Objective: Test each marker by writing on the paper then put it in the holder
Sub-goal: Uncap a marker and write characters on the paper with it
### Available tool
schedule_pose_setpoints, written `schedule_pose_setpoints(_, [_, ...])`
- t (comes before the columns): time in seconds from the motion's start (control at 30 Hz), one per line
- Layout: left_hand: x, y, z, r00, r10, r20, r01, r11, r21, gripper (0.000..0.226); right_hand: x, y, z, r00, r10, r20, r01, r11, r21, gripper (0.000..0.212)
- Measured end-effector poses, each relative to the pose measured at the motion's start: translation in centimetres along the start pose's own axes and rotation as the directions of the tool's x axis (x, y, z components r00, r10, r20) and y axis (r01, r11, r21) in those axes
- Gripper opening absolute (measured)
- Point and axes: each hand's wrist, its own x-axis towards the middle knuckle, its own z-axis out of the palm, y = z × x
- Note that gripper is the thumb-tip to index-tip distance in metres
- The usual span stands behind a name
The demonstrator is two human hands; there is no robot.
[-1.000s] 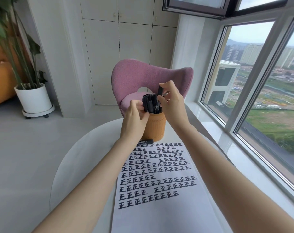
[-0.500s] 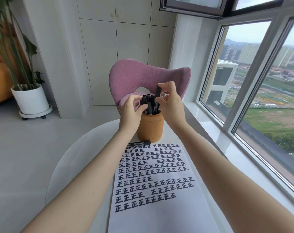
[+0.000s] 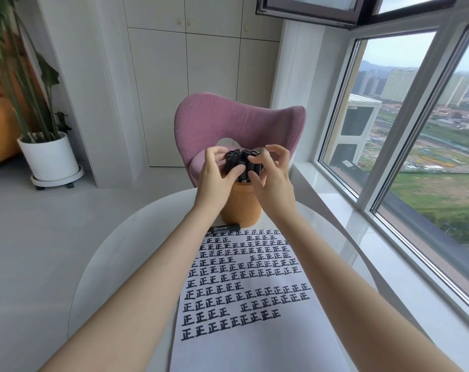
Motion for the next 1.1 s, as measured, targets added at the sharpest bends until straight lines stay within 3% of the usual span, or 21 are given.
schedule_pose_setpoints(0.13, [-0.2,-0.2,0.4,1.000,-0.011,-0.021,0.011,1.000,0.017,0.043,-0.1,0.1,0.3,1.000,0.024,-0.012,-0.023,0.994,0.108,0.024])
schedule_pose_setpoints(0.27, [-0.4,-0.4,-0.1,0.999,-0.028,-0.027,0.029,0.999,0.021,0.044,-0.4,0.1,0.3,0.999,0.035,0.014,-0.036,0.987,0.157,0.038])
schedule_pose_setpoints(0.4, [-2.1,-1.4,-1.7,0.999,-0.030,-0.046,0.036,0.990,0.134,0.040,-1.5,0.4,-0.3,1.000,0.013,-0.021,-0.008,0.977,0.213,0.054])
schedule_pose_setpoints(0.57, [-5.4,-3.1,-4.3,0.990,-0.045,0.135,-0.009,0.926,0.377,0.015,-3.8,0.5,-1.2,0.988,0.155,-0.022,-0.145,0.959,0.245,0.036])
schedule_pose_setpoints(0.77, [-7.2,-4.8,-5.6,0.962,-0.126,0.242,-0.040,0.812,0.582,0.027,-6.6,0.3,-2.2,0.953,0.286,0.096,-0.302,0.907,0.293,0.023])
schedule_pose_setpoints(0.97, [-7.6,-5.1,-5.8,0.974,-0.082,0.209,-0.062,0.798,0.599,0.014,-8.8,-0.6,-2.7,0.890,0.383,0.246,-0.446,0.841,0.306,0.018])
schedule_pose_setpoints(1.1, [-8.7,-2.7,-6.0,0.997,0.019,0.077,-0.051,0.896,0.442,0.012,-9.7,-1.7,-3.4,0.802,0.457,0.383,-0.586,0.724,0.363,0.014])
